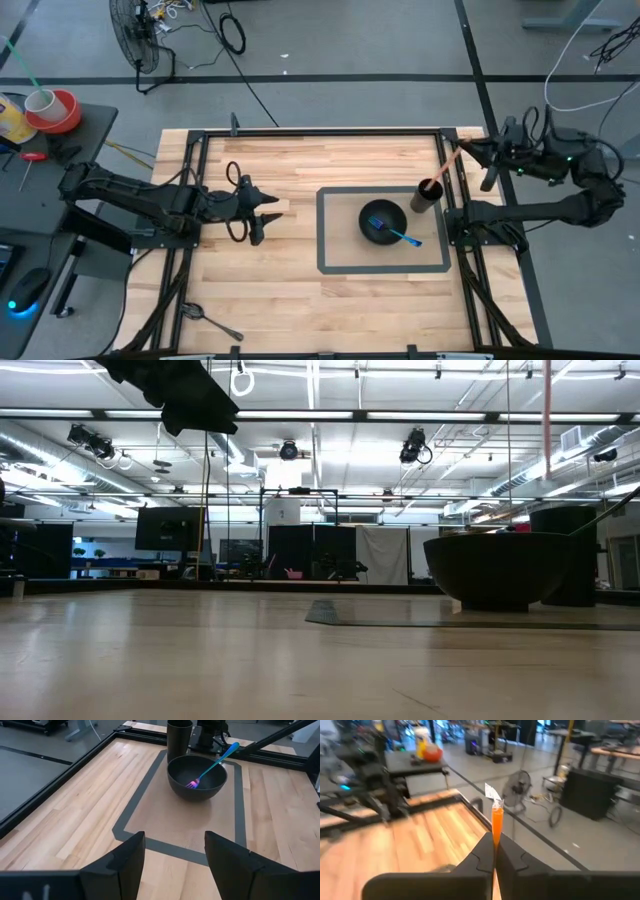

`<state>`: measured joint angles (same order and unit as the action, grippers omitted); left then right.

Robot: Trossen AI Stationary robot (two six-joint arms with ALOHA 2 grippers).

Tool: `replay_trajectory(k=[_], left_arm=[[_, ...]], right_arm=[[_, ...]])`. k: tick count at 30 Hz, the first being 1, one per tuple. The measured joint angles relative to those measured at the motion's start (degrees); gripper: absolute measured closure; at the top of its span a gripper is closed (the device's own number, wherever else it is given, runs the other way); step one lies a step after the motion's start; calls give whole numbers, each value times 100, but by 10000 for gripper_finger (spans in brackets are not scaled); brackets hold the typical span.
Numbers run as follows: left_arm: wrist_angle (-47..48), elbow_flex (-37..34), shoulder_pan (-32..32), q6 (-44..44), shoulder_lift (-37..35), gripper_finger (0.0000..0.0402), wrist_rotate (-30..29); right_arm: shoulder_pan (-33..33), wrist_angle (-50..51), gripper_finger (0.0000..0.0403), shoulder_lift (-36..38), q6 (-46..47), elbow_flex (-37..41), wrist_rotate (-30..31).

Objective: Pick & Place Utensil
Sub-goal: Put the orange drinking straw into the black cup

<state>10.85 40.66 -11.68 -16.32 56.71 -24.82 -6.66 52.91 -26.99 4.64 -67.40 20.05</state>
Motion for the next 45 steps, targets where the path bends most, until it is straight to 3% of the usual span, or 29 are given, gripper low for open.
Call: replay_trajectory(k=[10, 21, 28, 33, 45], left_arm=[[-11, 0, 0, 0, 0, 193, -34], [-13, 0, 0, 0, 0, 193, -174], [-13, 0, 0, 0, 0, 193, -175], [-15, 0, 0, 0, 0, 193, -197], [-28, 0, 0, -1, 0, 193, -197]], right_arm=[[1, -11, 394, 662, -78, 989, 210], [2, -358, 394, 731, 428, 2540, 458], [-4, -636, 394, 815, 647, 2477, 503], [-4, -48, 384, 829, 904, 2477, 476], [-4, 247, 307, 768, 1435, 2469, 185]])
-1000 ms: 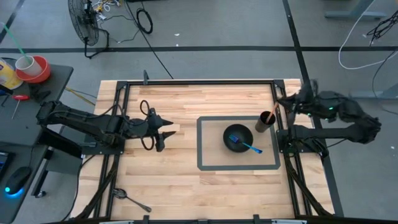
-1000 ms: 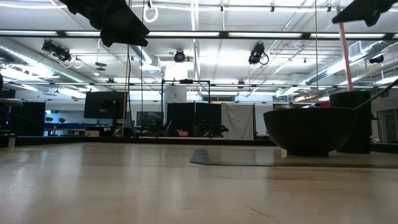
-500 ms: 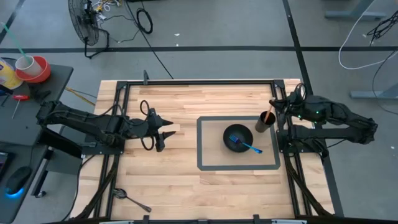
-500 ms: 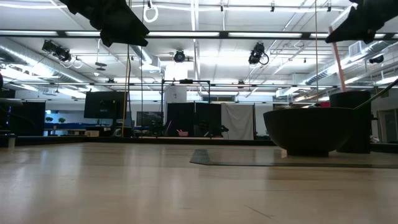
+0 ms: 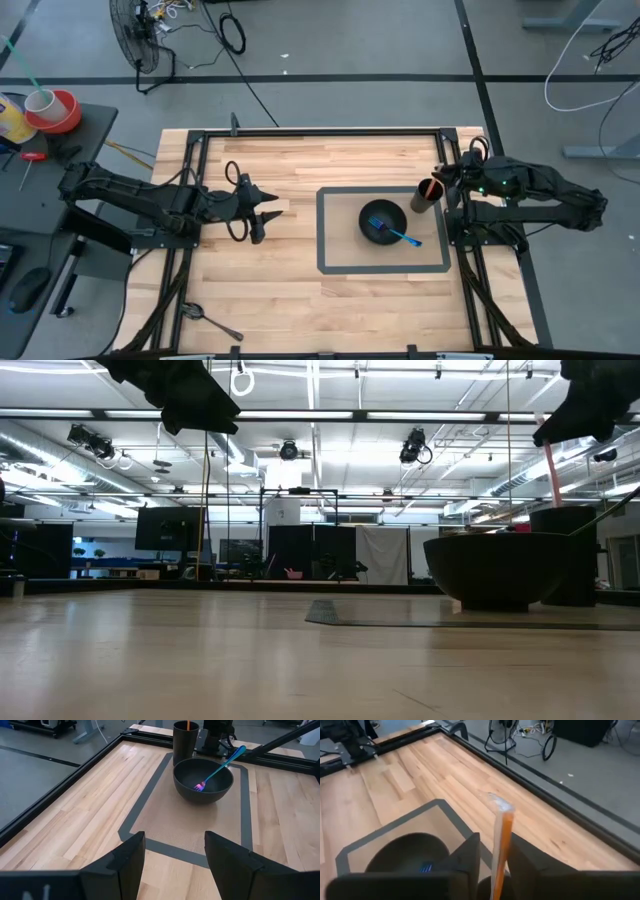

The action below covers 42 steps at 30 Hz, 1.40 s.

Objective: Pick & Place Utensil
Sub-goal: Put the orange drinking straw into the black cup, then put the black spoon into the black bowl

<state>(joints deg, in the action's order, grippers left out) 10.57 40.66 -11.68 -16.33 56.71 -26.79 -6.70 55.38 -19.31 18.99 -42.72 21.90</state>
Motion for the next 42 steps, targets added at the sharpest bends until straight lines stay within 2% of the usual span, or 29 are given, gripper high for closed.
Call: replay_trajectory(k=[7, 13, 15, 19, 22, 25, 29, 32, 36, 42], left_arm=[[-4, 0, 0, -104, 0, 193, 0], [-2, 0, 0, -104, 0, 193, 0], [-2, 0, -2, -102, 0, 193, -10], [-2, 0, 0, -100, 0, 193, -60], [-2, 0, 0, -76, 0, 193, -61], [-92, -2, -2, 118, 1, 193, -60], [-517, -2, -71, 231, 2, 193, 207], [-713, 15, -228, 246, 2, 193, 589], [284, 601, -585, -243, 15, 193, 1150], [2176, 2153, -1518, -1637, 623, 193, 1376]], right_arm=[[0, 6, 252, -188, -474, -714, 45], [-2, -376, 219, -560, -1392, -1730, 670], [0, -934, 212, -658, -1677, -1859, 513], [0, -1894, 206, -901, -2008, -1846, -379], [2, -2183, 207, -1191, -1916, -1598, -977], [29, -2865, 208, -1453, -1796, -983, -1520], [218, -4651, 208, -1851, -1787, 37, -2120], [418, -6060, 208, -2198, -1964, 667, -2275], [663, -7198, 208, -2585, -2231, 1011, -2299], [1052, -7302, 208, -2752, -2301, 1002, -2298]])
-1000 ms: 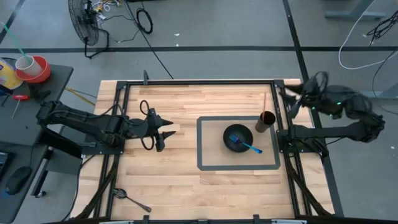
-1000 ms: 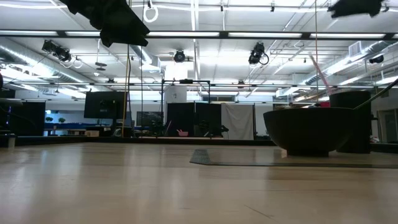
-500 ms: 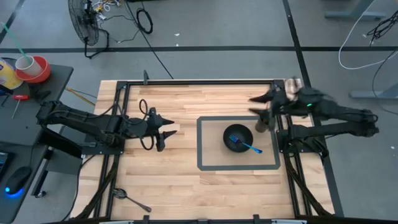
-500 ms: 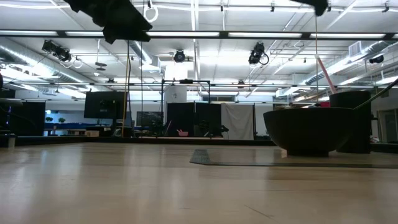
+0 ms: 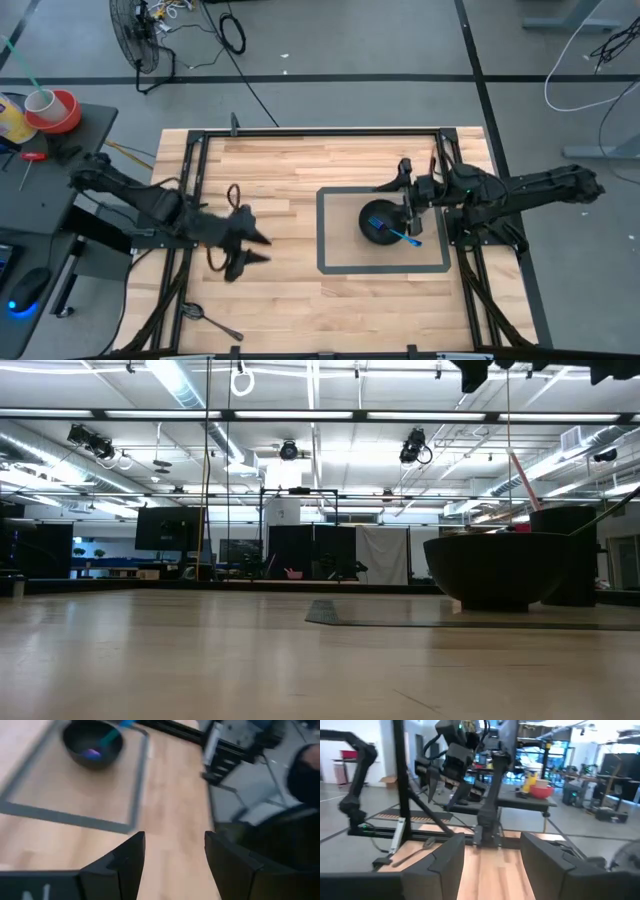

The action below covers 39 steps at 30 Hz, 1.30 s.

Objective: Pick & Place Utensil
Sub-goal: Put the black spoon into the black bowl

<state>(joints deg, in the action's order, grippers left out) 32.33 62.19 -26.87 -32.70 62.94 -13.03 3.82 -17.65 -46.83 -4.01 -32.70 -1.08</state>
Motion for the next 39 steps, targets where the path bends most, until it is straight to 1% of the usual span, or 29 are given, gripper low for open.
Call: replay_trajectory(k=[3, 6, 11, 14, 17, 21, 24, 28, 33, 36, 39], left_arm=[[627, 612, -393, -503, 556, 193, 151], [1100, 899, -743, -959, 1154, 193, 315], [1709, 852, -1199, -1078, 1999, 193, 883], [2047, 850, -1328, -1361, 2482, 193, 1284], [2127, 850, -1391, -1685, 2872, 193, 1725], [2153, 850, -1506, -2171, 3280, 193, 2467], [2275, 850, -1749, -2202, 3535, 193, 2453], [2294, 850, -2231, -2227, 3870, 193, 2459], [2314, 850, -2799, -2537, 4078, 193, 2596], [2464, 850, -3004, -2788, 4067, 193, 2383], [2528, 821, -3160, -2909, 4065, 193, 1976]], right_arm=[[184, 5, 208, 0, -100, -1, 1], [355, 9, 208, 3, -219, -1, 10], [550, 49, 208, 5, -504, -1, 15], [615, 97, 208, 5, -608, -1, 16], [622, 85, 208, 5, -790, -1, 17], [622, 69, 208, 5, -1003, -1, 20], [622, 62, 208, 5, -1120, -3, 20], [620, 59, 208, 5, -1199, -3, 20], [620, -10, 208, 5, -1359, -3, 17], [620, -57, 208, 5, -1359, -8, 15], [620, -70, 208, 5, -1338, -8, 15]])
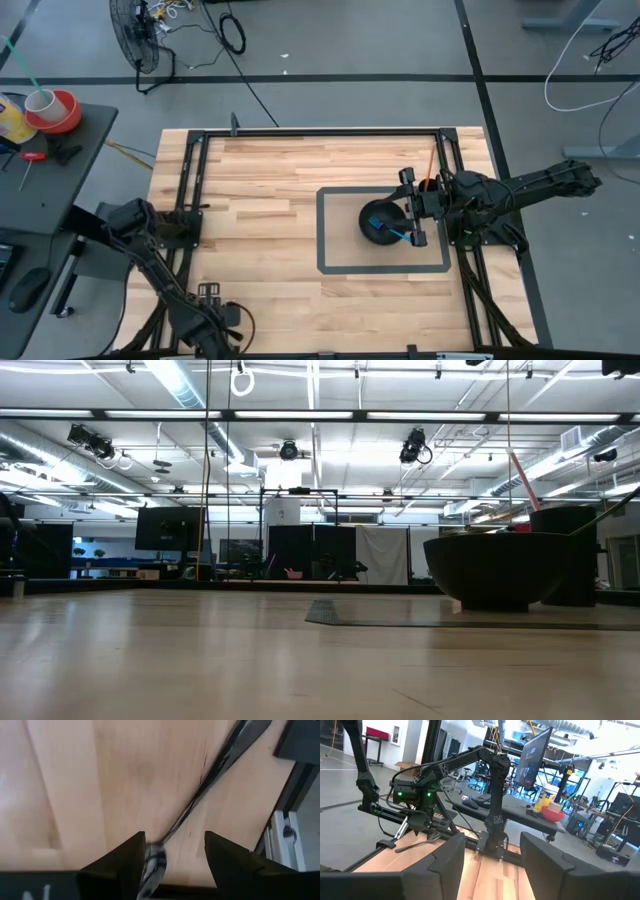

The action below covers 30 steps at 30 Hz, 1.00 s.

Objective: Pick & Place Utensil
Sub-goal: Put the black spoon into the black bowl

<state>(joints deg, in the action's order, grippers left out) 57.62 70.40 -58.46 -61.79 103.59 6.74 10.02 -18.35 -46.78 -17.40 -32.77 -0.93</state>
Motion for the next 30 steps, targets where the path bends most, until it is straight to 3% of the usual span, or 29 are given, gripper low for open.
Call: replay_trajectory(k=[7, 16, 30], left_arm=[[-403, -480, -30, -12, -4, 194, 500], [-1250, -980, -36, 241, -4, 206, 545], [-1000, -996, -18, 742, -8, 366, -154]], right_arm=[[0, 35, 208, 0, 159, 0, -16], [0, 90, 208, 0, 189, 0, -17], [0, 133, 208, 0, 189, 0, -7]])
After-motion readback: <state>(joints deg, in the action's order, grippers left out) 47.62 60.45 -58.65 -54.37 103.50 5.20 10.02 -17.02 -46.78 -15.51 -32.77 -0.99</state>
